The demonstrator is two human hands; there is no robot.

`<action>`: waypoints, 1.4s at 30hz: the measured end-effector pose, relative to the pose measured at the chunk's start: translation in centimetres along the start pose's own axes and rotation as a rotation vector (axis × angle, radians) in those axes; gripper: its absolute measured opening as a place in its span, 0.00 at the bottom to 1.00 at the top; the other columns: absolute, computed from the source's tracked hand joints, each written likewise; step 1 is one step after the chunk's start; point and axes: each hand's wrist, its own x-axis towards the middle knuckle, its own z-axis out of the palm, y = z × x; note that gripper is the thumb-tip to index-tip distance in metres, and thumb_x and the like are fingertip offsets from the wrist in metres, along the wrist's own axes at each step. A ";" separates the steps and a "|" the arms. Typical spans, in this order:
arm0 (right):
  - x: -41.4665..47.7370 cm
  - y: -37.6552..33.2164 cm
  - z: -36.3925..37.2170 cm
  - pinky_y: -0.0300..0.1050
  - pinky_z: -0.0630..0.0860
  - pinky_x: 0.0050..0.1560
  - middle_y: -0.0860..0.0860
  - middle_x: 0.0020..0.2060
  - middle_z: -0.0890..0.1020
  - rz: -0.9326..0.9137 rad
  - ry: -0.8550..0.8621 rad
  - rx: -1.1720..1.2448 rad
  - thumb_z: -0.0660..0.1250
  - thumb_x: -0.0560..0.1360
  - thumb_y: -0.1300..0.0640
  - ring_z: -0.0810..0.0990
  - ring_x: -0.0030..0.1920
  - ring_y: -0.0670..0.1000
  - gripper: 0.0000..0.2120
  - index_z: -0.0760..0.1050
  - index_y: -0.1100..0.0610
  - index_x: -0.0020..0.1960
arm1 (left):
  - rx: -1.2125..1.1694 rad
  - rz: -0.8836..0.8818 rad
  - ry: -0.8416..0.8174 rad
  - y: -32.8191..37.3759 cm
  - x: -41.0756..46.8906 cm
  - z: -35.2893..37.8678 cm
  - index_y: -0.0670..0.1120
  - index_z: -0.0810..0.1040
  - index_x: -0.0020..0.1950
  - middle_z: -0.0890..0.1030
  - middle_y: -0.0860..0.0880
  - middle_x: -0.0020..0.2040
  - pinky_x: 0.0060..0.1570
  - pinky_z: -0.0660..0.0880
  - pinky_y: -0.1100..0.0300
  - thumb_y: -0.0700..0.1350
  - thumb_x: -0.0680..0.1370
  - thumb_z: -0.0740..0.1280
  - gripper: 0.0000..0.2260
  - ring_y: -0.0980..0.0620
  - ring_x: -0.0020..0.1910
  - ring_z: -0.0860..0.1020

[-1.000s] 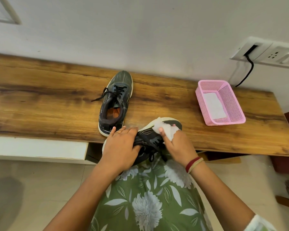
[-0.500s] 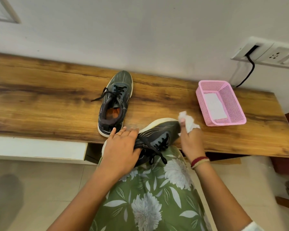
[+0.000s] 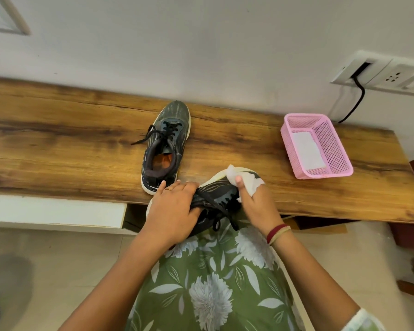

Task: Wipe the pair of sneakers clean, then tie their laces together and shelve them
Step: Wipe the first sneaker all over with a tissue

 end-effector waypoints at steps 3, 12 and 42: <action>-0.9 -1.5 0.4 0.50 0.75 0.45 0.55 0.41 0.80 -0.043 -0.106 0.043 0.48 0.78 0.38 0.78 0.42 0.50 0.29 0.77 0.60 0.51 | -0.122 -0.037 0.061 0.0 -0.1 -0.1 0.53 0.72 0.65 0.77 0.52 0.61 0.75 0.47 0.47 0.49 0.76 0.65 0.18 0.51 0.67 0.70; -2.6 -2.9 0.8 0.35 0.71 0.55 0.36 0.50 0.79 -0.058 -0.077 0.209 0.53 0.81 0.47 0.76 0.53 0.37 0.15 0.76 0.47 0.59 | -0.441 -0.116 0.326 0.4 -3.2 -0.6 0.56 0.71 0.41 0.76 0.59 0.40 0.54 0.73 0.44 0.43 0.69 0.70 0.10 0.58 0.43 0.75; -6.1 -7.0 3.1 0.42 0.57 0.71 0.50 0.65 0.75 -0.282 -0.105 -0.188 0.47 0.80 0.41 0.69 0.68 0.46 0.28 0.71 0.57 0.67 | -0.667 -0.089 0.665 -0.4 -5.7 5.8 0.52 0.67 0.54 0.66 0.59 0.56 0.59 0.60 0.73 0.45 0.71 0.59 0.12 0.64 0.61 0.64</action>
